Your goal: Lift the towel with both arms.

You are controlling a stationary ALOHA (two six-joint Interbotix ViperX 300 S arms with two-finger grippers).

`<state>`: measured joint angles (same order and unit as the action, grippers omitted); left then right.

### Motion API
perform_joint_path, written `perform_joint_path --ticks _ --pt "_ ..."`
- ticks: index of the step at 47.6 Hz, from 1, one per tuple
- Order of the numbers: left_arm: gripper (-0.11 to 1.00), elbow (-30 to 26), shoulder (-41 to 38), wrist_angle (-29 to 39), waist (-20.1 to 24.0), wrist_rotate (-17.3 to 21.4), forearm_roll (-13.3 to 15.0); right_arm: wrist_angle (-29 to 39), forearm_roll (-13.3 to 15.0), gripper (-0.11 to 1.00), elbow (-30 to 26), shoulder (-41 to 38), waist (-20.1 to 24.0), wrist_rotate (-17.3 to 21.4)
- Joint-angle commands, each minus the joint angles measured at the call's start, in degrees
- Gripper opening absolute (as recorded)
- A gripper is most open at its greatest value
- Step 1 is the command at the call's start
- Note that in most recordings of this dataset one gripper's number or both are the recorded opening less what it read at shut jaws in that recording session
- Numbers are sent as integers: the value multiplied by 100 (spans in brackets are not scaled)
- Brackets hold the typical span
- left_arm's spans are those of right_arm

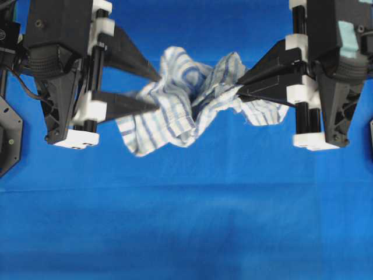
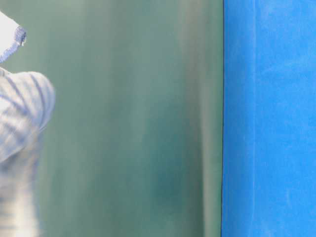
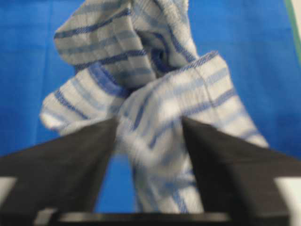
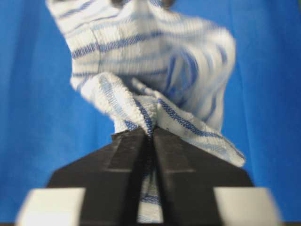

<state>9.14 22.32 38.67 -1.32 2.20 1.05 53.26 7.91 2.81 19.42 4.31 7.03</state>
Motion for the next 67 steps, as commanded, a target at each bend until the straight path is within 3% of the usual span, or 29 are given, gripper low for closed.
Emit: perform_joint_path --ticks 1,6,10,20,29,48,56,67 --pt "60 -26 123 -62 18 18 -18 -26 70 24 -53 -9 -9 9" --pt "87 53 202 -70 18 53 -26 -9 290 56 18 -79 -18 18" --pt "87 123 255 -141 9 53 -26 -9 422 69 62 -105 -18 53" --pt "86 413 255 -369 18 53 -26 -9 439 68 185 -114 -9 105" --pt "86 1107 70 -1072 -97 44 -18 -290 413 68 870 -123 44 325" --pt "86 2549 -677 -2795 -132 44 0 -2197 413 68 2883 -325 105 976" --pt "86 2900 -1143 -3366 -141 44 0 -2909 413 68 3366 -633 105 1046" --pt "86 3103 -2021 -4148 -299 44 9 -3630 404 68 3560 -1406 123 1063"
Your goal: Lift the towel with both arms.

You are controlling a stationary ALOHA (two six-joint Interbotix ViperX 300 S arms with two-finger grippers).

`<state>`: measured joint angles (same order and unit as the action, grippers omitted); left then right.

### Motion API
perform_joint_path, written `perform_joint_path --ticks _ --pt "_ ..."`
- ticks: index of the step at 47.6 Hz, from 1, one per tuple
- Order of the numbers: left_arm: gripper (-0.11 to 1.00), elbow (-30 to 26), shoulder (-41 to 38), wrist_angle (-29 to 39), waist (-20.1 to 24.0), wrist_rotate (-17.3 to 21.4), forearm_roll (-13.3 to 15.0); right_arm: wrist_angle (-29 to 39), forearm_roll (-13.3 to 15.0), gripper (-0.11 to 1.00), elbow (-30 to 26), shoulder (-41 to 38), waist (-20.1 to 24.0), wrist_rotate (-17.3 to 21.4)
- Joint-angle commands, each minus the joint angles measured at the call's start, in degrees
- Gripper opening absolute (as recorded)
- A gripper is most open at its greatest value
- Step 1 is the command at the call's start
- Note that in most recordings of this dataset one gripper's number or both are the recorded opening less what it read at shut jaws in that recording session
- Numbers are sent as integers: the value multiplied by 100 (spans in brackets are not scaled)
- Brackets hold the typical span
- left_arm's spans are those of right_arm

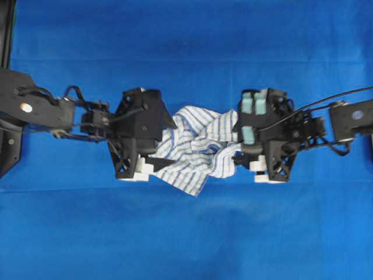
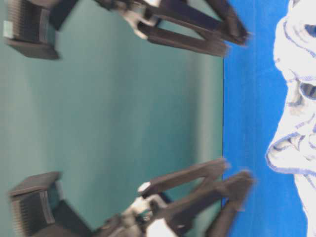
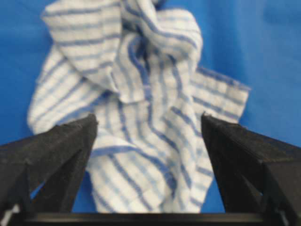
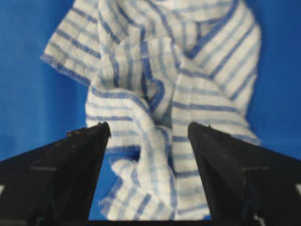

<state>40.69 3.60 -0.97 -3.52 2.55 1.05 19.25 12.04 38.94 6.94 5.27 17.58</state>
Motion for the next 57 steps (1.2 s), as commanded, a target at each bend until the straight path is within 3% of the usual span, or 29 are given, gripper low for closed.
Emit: perform_joint_path --ticks 1,19,34,37,40,49,51,57 --pt "86 -62 -220 -229 -105 9 9 -281 -9 68 -53 -220 35 0" --pt "86 -62 -1301 -791 -211 -9 35 -861 -9 68 -79 -1336 132 9" --pt "82 -35 -1424 -765 -176 -18 35 -984 -9 68 -97 -1459 114 0" --pt "75 -44 -1424 -721 -158 -18 62 -984 0 66 -97 -1459 88 -9" --pt "58 -53 -1415 -633 -123 -26 62 -949 0 61 -132 -1459 79 -53" --pt "8 -97 -1336 -246 -18 -26 62 -809 9 9 -149 -1336 70 -105" --pt "3 -123 -1292 -176 9 -26 62 -791 9 7 -141 -1301 70 -105" --pt "4 -176 -1020 97 114 -18 62 -791 9 7 -141 -1204 70 -97"
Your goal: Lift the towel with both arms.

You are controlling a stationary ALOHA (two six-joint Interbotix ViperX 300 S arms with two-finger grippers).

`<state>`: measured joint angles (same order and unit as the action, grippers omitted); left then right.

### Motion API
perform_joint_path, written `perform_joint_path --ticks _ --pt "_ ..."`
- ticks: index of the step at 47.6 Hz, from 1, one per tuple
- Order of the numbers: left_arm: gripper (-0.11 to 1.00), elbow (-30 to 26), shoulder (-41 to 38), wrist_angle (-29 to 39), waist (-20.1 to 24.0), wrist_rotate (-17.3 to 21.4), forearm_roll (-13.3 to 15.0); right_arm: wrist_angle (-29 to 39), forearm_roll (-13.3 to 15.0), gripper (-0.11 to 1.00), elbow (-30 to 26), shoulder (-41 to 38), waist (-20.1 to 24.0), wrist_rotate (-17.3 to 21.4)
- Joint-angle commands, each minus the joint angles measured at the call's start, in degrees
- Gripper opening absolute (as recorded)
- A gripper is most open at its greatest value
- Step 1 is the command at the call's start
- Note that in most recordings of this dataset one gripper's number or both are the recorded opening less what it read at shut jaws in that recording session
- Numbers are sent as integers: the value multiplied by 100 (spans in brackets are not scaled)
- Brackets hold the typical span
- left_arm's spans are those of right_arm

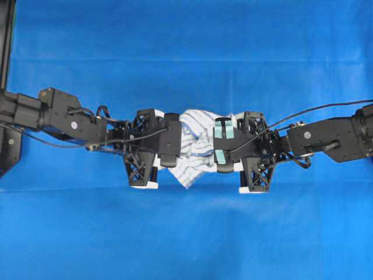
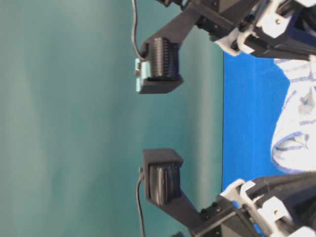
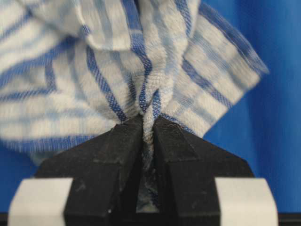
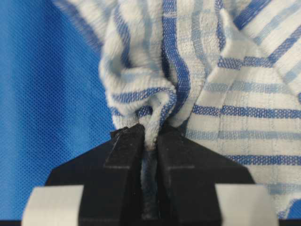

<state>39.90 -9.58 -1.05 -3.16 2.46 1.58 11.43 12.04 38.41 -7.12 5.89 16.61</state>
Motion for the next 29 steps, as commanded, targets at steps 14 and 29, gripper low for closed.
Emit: perform_joint_path --ticks 14,29 --pt "4 -255 1424 905 158 -18 9 686 9 7 -378 888 0 9" --pt "4 -958 2795 2408 158 -325 9 2320 26 7 -1503 1951 0 -70"
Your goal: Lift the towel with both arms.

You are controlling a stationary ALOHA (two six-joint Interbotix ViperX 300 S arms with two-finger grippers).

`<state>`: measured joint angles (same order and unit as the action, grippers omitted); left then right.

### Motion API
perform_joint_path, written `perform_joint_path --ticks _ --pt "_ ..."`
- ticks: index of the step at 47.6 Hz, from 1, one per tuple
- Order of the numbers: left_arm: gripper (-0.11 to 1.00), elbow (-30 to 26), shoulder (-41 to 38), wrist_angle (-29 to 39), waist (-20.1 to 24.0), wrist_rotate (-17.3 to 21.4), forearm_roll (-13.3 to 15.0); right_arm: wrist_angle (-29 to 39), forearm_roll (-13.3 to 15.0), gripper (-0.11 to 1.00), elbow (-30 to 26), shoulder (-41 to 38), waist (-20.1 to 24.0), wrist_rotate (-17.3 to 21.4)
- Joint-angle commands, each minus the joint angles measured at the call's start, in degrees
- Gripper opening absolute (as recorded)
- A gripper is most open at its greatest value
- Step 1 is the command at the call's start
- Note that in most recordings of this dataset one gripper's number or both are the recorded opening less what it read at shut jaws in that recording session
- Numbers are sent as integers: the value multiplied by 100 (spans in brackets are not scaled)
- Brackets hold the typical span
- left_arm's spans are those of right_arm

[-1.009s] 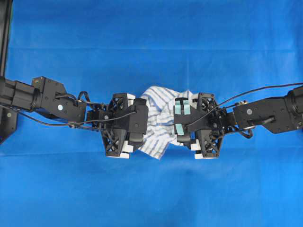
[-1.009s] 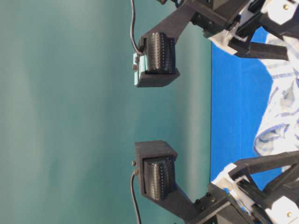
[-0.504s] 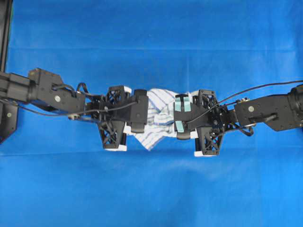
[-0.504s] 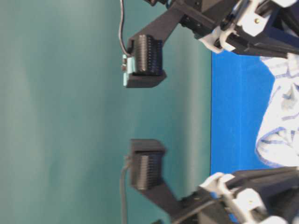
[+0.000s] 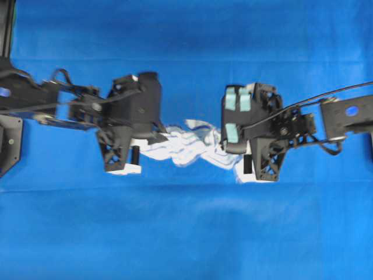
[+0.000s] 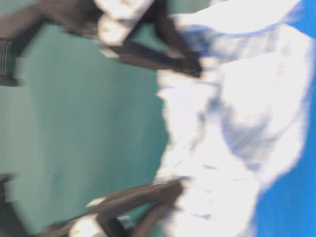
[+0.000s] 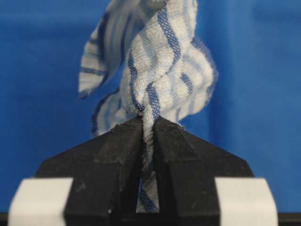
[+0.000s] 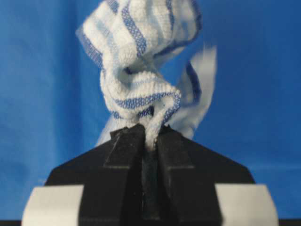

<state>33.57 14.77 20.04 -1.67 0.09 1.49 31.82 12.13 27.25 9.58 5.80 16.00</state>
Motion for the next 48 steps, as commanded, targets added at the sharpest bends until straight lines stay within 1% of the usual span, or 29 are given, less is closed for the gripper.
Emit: perform_joint_path --ticks 1,7,12,20,33,40,48 --pt "4 -378 431 378 9 -114 18 343 18 7 -466 316 9 -9" --pt "4 -712 782 773 9 -176 18 809 18 7 -932 439 9 -26" --pt "4 -993 993 1063 9 -176 18 1257 18 7 -1450 501 0 -62" --pt "4 -1538 1213 1538 9 -167 -18 1881 26 7 -2215 536 0 -237" --pt "4 -2232 1345 2136 26 -158 -26 2479 26 7 -3296 536 9 -501" --pt "4 -2505 1477 2224 26 -158 -26 2672 26 7 -3639 536 9 -510" --pt "4 -2522 1529 2285 35 -158 -35 2733 26 7 -3727 527 9 -501"
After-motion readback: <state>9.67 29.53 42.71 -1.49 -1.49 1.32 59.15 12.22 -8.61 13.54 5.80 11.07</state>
